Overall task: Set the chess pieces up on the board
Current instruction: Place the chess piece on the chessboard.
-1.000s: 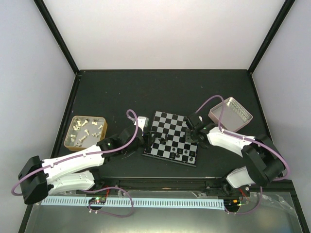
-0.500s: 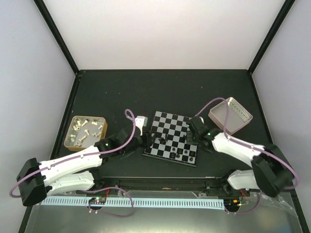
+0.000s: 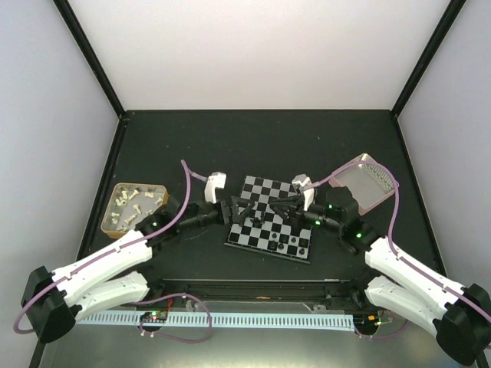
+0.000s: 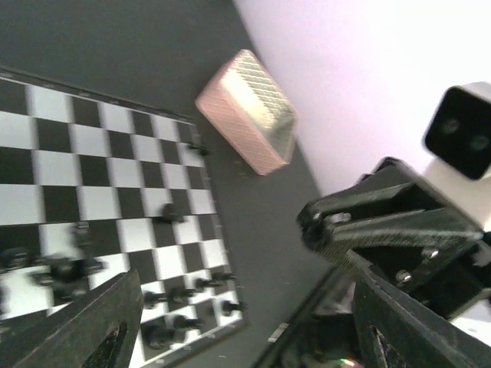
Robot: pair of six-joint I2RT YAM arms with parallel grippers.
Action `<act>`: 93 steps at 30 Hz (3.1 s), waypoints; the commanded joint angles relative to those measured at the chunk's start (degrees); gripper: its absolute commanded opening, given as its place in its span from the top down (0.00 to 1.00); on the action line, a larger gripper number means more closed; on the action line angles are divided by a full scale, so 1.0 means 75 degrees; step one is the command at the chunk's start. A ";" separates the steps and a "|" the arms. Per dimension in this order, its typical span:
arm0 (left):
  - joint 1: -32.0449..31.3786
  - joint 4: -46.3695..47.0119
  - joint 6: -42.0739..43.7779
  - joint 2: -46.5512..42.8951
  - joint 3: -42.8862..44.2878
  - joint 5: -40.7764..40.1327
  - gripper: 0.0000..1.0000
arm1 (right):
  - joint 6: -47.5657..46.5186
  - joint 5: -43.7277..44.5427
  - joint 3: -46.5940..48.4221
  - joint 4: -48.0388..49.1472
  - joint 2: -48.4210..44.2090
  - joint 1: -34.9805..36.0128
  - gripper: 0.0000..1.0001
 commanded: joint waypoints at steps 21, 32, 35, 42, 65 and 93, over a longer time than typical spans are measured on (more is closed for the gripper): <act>0.0446 0.1954 -0.1585 0.0892 0.0497 0.4597 0.66 | -0.1760 -0.2518 0.0455 0.1223 0.0255 0.0324 0.82; 0.0589 0.2279 -0.1790 0.1043 0.0238 0.4685 0.95 | -0.2245 -0.2605 0.0590 0.0771 0.0436 0.0412 0.84; 0.0598 0.2231 -0.1719 0.1027 0.0206 0.4681 0.98 | -0.2233 -0.2470 0.0621 0.0706 0.0467 0.0429 0.82; 0.0593 0.1490 -0.1159 0.0898 0.0267 0.4233 0.99 | -0.1640 -0.1389 0.0725 0.0465 0.0408 0.0429 0.49; -0.1970 -0.3148 0.0109 0.4368 0.2952 -0.2744 0.98 | 0.3567 0.5798 -0.0496 -0.3157 -0.2251 0.0429 0.26; -0.2190 -0.2475 0.0359 0.5618 0.2772 -0.2477 0.95 | 0.3291 0.5357 -0.0398 -0.2958 -0.1761 0.0426 0.26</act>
